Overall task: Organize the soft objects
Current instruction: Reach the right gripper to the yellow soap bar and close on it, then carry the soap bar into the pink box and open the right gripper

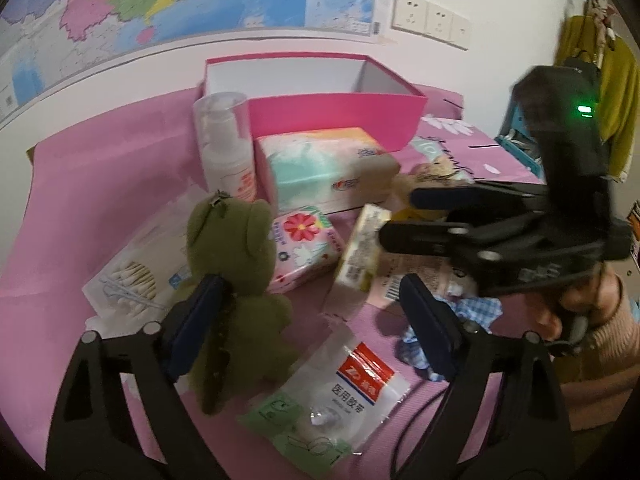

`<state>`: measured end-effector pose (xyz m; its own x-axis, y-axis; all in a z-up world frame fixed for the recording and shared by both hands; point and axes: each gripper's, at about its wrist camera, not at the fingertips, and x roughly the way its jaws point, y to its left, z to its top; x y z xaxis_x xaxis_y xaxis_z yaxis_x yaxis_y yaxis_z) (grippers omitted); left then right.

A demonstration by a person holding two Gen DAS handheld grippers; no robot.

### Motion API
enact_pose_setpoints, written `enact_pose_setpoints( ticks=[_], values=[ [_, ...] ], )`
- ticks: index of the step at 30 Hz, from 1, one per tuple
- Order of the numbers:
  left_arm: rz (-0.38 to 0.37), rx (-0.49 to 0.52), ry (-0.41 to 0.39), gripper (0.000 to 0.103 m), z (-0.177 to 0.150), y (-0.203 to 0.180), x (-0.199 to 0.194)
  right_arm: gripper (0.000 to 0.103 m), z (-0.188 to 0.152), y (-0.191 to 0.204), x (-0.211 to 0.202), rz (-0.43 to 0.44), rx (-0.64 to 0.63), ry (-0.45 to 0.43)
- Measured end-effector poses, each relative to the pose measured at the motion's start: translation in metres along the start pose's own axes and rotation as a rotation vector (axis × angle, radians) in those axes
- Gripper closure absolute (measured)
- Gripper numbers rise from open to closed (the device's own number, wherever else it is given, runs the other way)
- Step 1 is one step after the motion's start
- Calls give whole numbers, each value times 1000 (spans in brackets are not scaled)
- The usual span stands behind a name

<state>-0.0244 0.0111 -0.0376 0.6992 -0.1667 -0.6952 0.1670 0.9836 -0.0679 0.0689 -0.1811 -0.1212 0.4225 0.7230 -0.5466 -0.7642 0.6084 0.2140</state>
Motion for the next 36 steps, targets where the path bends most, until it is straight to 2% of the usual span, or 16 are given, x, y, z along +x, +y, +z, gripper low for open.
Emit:
enact_pose_setpoints(
  ticks=[1, 4, 8, 10, 12, 14, 15, 17, 18, 21, 26, 31, 36],
  values=[
    [-8, 5, 1, 25, 0, -1, -1, 26, 0, 1, 1, 4, -7, -1],
    [-47, 14, 18, 35, 0, -4, 0, 26, 3, 2, 1, 28, -21, -5],
    [-83, 31, 46, 42, 0, -10, 8, 26, 4, 3, 3, 39, -33, 2],
    [-112, 29, 74, 58, -1, -12, 15, 27, 5, 5, 6, 49, -35, 10],
    [-120, 23, 98, 64, -1, -13, 23, 34, 5, 5, 11, 70, -38, 23],
    [-123, 8, 126, 67, -3, -13, 30, 35, 4, 4, 18, 87, -37, 44],
    [-119, 2, 132, 67, -3, -11, 32, 37, 4, 2, 19, 114, -26, 44],
    [-123, -27, 146, 75, -4, -6, 35, 43, 4, -5, 22, 180, 5, 48],
    [-131, -49, 154, 78, -3, -2, 36, 45, 4, -7, 21, 186, 5, 45],
    [-174, -97, 166, 79, 0, 7, 37, 49, 3, -11, 19, 199, 23, 37],
    [-214, -112, 158, 79, 12, 10, 30, 49, 4, -8, -4, 176, 35, 0],
    [-234, -74, 85, 78, 47, 8, 15, 49, 29, -10, -30, 145, 40, -90],
    [-195, -19, 15, 78, 103, 4, 13, 49, 69, -16, -39, 101, 35, -154]
  ],
)
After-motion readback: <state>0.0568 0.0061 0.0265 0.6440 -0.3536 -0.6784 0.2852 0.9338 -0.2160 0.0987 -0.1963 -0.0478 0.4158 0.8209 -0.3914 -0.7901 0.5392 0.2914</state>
